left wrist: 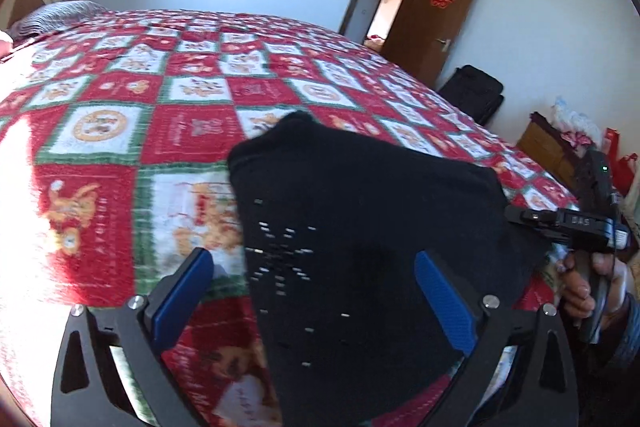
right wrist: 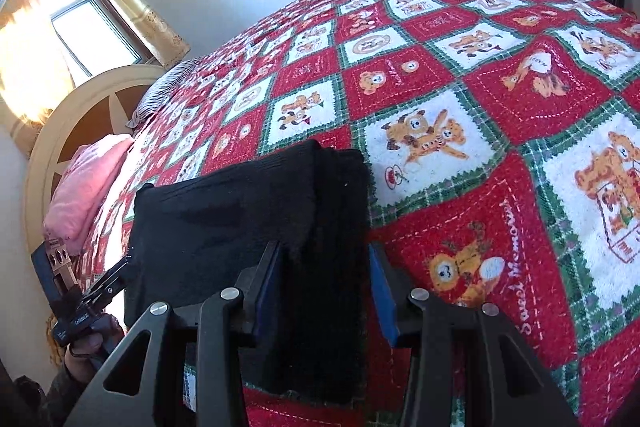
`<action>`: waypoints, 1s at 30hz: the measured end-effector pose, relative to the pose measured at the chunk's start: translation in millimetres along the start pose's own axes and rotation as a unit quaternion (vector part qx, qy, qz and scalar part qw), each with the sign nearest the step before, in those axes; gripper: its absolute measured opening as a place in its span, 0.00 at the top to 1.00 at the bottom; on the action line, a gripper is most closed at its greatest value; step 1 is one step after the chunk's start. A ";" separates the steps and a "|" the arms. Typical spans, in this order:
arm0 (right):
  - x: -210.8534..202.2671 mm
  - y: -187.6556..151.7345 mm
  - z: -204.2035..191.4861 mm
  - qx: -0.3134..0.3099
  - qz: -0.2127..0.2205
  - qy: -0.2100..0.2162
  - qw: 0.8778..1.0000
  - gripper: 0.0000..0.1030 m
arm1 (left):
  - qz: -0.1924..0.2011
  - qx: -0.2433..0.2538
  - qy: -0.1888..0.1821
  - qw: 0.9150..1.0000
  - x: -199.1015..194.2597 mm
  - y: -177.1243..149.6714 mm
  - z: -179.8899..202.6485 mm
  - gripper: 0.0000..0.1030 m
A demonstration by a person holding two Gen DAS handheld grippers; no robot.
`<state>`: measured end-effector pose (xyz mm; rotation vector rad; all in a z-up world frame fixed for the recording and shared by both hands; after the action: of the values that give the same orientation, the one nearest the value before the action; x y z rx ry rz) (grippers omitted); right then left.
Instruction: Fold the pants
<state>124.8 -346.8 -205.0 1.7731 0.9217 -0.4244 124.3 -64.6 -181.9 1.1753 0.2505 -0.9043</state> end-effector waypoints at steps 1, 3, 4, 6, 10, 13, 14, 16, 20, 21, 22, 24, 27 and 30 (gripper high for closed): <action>0.6 -0.8 -0.8 -0.003 0.000 -0.003 1.000 0.57 | 0.000 0.008 0.009 1.000 2.3 -0.3 2.2 0.03; 1.0 -0.8 -0.5 -0.002 0.001 -0.002 1.000 0.57 | 0.003 0.017 0.015 1.000 5.6 -0.8 2.5 0.05; 1.2 -0.7 0.0 0.000 0.001 0.001 1.000 0.57 | 0.006 0.012 0.010 1.000 5.2 0.1 0.6 0.05; 3.6 -0.8 2.2 0.008 0.003 0.010 1.000 0.57 | 0.006 -0.004 -0.004 1.000 4.2 3.2 -3.6 0.07; 5.7 1.1 4.2 0.018 0.008 0.013 1.000 0.58 | 0.008 -0.011 -0.006 1.000 5.8 6.9 -6.9 0.15; 4.8 1.2 2.6 0.017 0.006 0.012 1.000 0.59 | 0.009 -0.008 -0.012 1.000 5.6 6.7 -5.1 0.24; 3.4 1.0 2.7 0.020 0.006 0.016 1.000 0.61 | 0.008 -0.008 -0.016 1.000 5.6 6.4 -4.2 0.32; 0.6 -0.3 1.8 0.023 0.008 0.024 0.999 0.65 | 0.008 -0.009 -0.017 1.000 5.5 6.8 -5.8 0.33; 5.2 0.3 5.2 0.028 0.002 0.031 0.999 0.66 | 0.009 -0.018 -0.027 0.999 6.7 7.2 -8.4 0.33; 5.6 0.2 5.3 0.027 0.001 0.034 0.999 0.66 | 0.009 -0.017 -0.028 0.999 7.5 7.2 -8.0 0.33; 6.7 0.1 5.2 0.024 0.000 0.035 0.999 0.66 | 0.008 -0.017 -0.029 0.999 8.5 7.1 -8.0 0.33; 7.3 0.6 6.4 0.026 0.003 0.032 0.999 0.66 | 0.007 -0.019 -0.030 0.999 9.2 8.1 -8.1 0.33; 7.2 0.6 4.9 0.024 0.004 0.029 0.999 0.66 | 0.009 -0.018 -0.030 0.999 8.4 7.8 -7.8 0.37; 5.5 0.8 2.5 0.026 0.005 0.040 0.999 0.72 | 0.009 -0.022 -0.040 0.999 6.3 8.2 -10.7 0.70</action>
<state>129.3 -347.1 -209.1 1.8518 0.9657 -0.3767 137.2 -57.5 -184.4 1.0965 0.1926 -0.9234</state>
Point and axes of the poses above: each gripper's, at about its wrist camera, not at the fingertips, and x roughly the way its jaws point, z to its right, y to its top, the point moved 1 cm from there along x, roughly the way its jaws point, and after that the axes turned 7 degrees about -x, right-handed, at the moved point
